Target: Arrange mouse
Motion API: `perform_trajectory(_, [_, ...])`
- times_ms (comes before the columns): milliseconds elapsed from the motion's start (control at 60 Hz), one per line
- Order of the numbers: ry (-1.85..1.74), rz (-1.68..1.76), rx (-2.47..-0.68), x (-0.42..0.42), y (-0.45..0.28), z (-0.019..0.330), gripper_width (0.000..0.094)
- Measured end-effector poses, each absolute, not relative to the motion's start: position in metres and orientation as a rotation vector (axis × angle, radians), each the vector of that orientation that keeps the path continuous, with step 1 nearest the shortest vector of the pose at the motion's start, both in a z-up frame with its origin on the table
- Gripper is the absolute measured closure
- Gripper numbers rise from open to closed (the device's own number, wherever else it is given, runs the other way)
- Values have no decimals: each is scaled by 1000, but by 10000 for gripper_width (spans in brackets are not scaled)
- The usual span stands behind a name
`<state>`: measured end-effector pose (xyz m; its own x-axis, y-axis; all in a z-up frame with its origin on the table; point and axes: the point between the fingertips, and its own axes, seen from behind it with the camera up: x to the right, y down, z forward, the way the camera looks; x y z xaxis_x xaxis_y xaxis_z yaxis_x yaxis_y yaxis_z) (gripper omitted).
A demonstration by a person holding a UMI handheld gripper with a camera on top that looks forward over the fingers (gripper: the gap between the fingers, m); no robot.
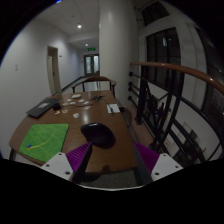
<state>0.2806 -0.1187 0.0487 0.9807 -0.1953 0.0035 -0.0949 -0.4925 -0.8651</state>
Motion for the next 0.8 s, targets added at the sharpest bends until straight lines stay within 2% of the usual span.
perform_trajectory(67, [181,-117,-2094,280,-111,46,101])
perform_trajectory(100, [165,-108,-2090,276,-78,31,99])
perform_trajectory(267, [138,-91,-2114,265,-40,8,102])
perform_trajectory(517, [108,-107,-2097,267,16,7,97])
perform_trajectory(600, [107,-168,-2098,279,42,6,128])
perform_trajectory(700, [144,-169,-2125,289,64,1,523])
perform_trajectory(800, [182,-162,-2114,291,71,2,630])
